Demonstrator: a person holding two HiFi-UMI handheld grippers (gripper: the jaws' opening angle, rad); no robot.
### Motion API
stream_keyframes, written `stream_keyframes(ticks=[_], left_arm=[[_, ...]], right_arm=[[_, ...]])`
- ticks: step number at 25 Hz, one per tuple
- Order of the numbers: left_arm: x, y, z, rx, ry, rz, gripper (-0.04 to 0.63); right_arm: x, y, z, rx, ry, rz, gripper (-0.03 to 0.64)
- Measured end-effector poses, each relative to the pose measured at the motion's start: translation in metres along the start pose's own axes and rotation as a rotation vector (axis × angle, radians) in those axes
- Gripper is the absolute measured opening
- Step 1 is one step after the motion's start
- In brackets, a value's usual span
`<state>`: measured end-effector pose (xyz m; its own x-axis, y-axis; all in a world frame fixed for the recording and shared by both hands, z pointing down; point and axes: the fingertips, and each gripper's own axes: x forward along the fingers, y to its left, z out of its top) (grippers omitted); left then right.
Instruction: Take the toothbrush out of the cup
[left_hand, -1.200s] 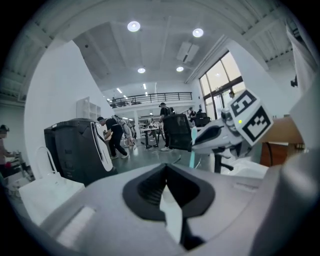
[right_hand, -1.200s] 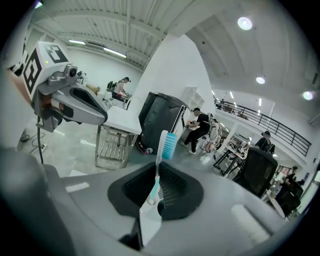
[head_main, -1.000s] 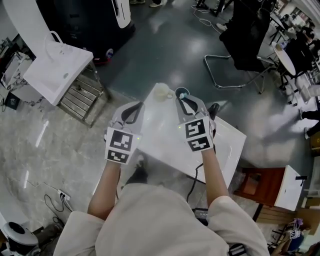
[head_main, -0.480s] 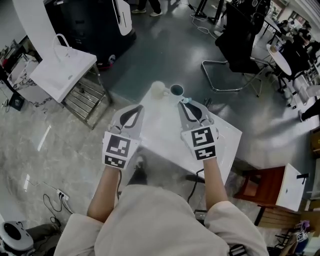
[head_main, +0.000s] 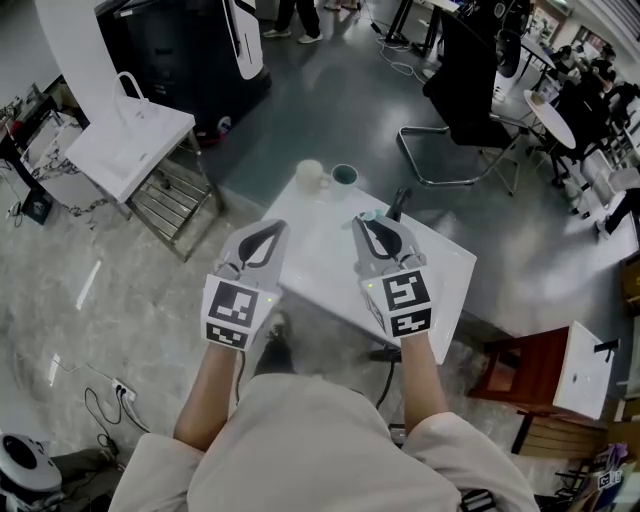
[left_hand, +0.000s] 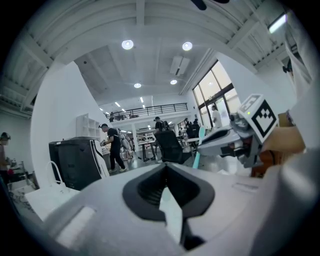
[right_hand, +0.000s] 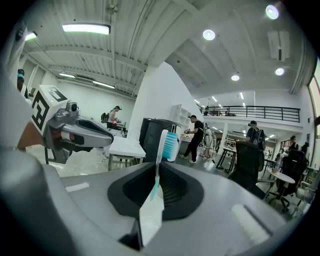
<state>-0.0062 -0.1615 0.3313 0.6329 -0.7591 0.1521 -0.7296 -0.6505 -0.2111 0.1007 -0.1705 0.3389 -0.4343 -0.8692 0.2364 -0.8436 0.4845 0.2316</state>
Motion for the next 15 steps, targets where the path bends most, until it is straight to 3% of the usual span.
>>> stream_keyframes(ticks=[15], left_arm=[[-0.046,-0.049,0.018,0.018,-0.031,0.018,0.000]], right_arm=[[-0.069,0.027,0.010,0.022,-0.058,0.028,0.029]])
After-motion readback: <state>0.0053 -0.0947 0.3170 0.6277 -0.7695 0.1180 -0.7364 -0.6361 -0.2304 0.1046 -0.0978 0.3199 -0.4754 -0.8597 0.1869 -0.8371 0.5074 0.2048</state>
